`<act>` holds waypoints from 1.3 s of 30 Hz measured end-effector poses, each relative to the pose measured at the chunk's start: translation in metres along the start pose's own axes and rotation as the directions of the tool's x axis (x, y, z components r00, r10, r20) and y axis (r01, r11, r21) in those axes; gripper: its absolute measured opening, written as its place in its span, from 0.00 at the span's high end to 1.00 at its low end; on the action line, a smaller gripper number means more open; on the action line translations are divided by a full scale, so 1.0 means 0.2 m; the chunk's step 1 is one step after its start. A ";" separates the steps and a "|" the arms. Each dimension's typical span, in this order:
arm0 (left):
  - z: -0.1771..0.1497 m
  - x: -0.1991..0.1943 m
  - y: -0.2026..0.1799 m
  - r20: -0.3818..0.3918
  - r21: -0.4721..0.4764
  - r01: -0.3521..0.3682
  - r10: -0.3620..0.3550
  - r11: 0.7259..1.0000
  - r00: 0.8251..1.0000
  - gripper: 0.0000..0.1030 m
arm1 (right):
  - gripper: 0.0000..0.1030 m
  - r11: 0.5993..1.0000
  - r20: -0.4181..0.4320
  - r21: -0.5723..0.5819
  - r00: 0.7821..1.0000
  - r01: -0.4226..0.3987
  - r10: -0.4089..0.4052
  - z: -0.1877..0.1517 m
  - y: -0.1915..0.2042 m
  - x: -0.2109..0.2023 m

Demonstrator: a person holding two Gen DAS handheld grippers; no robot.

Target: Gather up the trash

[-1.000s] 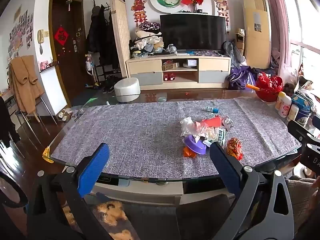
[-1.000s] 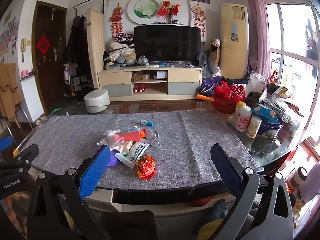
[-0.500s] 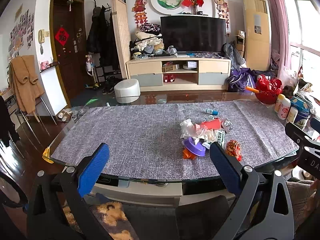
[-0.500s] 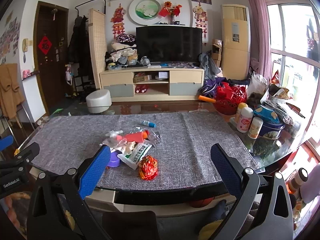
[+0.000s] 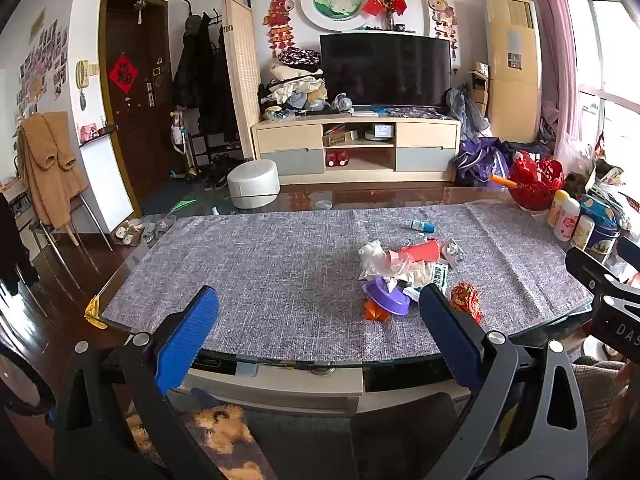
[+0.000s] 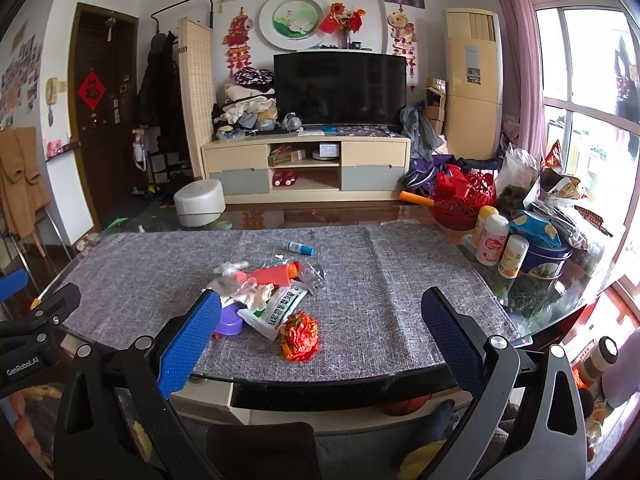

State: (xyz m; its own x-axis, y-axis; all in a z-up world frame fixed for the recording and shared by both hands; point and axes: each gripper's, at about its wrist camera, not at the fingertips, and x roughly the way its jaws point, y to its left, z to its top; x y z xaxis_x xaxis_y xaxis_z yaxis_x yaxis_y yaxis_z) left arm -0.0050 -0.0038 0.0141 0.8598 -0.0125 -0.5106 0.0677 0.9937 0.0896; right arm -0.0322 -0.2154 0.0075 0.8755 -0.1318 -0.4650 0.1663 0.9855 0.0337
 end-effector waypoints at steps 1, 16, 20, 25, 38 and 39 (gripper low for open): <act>0.00 0.00 0.00 0.000 -0.001 0.000 0.000 1.000 1.000 0.08 | 0.03 1.000 0.000 0.000 1.000 0.000 0.000 0.00 0.00 0.00; 0.01 0.00 0.01 -0.005 -0.006 -0.003 0.003 1.000 1.000 0.08 | 0.03 1.000 -0.002 0.003 1.000 0.001 -0.001 -0.01 0.00 0.02; 0.01 0.02 0.03 -0.009 -0.011 -0.006 0.006 1.000 1.000 0.08 | 0.03 1.000 0.016 0.018 1.000 0.012 -0.012 0.00 -0.03 0.01; -0.01 0.04 0.03 -0.007 -0.005 -0.004 0.004 1.000 1.000 0.08 | 0.03 0.999 0.059 0.039 0.998 0.032 -0.035 0.03 -0.08 -0.01; -0.09 0.29 0.04 -0.084 -0.027 0.025 -0.027 0.999 0.996 0.08 | 0.03 0.999 -0.089 0.034 0.996 0.017 -0.014 -0.08 -0.11 0.28; -0.10 0.33 0.04 -0.096 -0.031 0.027 -0.030 0.999 0.995 0.08 | 0.03 1.000 -0.108 0.019 0.994 0.015 -0.013 -0.10 -0.10 0.31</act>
State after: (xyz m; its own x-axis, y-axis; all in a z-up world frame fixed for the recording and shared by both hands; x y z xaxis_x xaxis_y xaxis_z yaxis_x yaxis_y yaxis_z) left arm 0.0415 0.0065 -0.0360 0.8046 -0.0311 -0.5930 0.0748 0.9960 0.0492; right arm 0.0102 -0.2406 -0.0398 0.8189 -0.1324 -0.5584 0.1884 0.9811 0.0435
